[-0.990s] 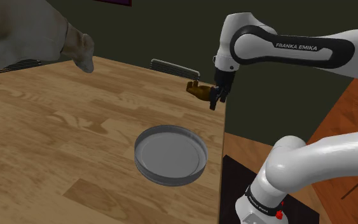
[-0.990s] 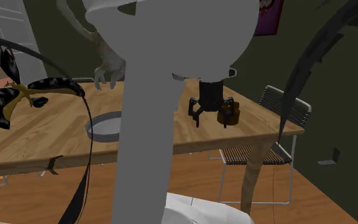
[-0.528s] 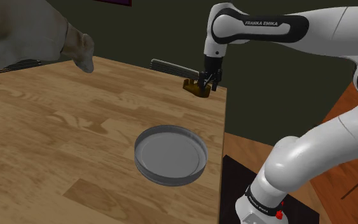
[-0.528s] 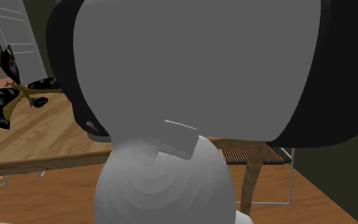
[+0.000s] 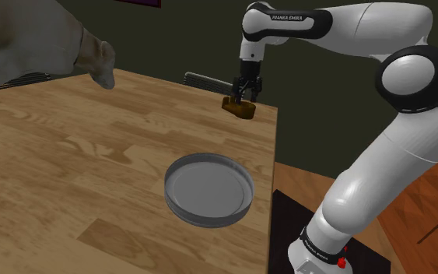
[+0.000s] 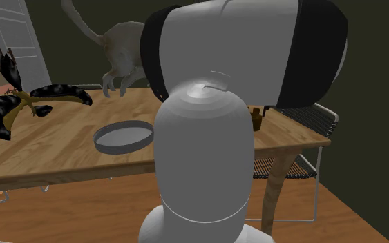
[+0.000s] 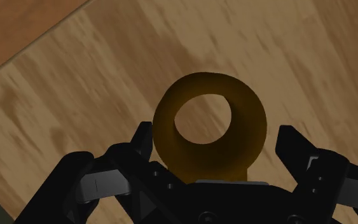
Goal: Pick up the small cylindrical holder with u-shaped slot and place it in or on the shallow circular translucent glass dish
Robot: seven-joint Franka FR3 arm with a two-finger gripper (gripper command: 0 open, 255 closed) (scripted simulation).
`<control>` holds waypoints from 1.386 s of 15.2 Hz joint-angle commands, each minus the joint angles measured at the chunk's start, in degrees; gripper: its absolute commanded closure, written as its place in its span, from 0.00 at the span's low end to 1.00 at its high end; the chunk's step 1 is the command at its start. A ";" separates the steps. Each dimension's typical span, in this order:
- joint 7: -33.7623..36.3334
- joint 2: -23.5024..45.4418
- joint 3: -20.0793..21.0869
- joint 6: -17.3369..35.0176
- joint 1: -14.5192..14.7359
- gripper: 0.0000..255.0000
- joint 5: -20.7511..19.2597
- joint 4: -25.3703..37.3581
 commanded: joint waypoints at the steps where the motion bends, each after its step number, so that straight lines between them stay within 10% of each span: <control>1: 0.07 -0.03 -0.03 1.18 -0.03 0.00 0.08 -1.30; 13: 0.16 -1.03 0.04 4.73 -0.01 0.00 -0.02 -5.84; 14: 0.16 -1.03 0.04 4.73 -0.01 1.00 -0.02 -5.84; 21: 0.17 -1.03 0.04 4.73 -0.01 1.00 -0.02 -5.84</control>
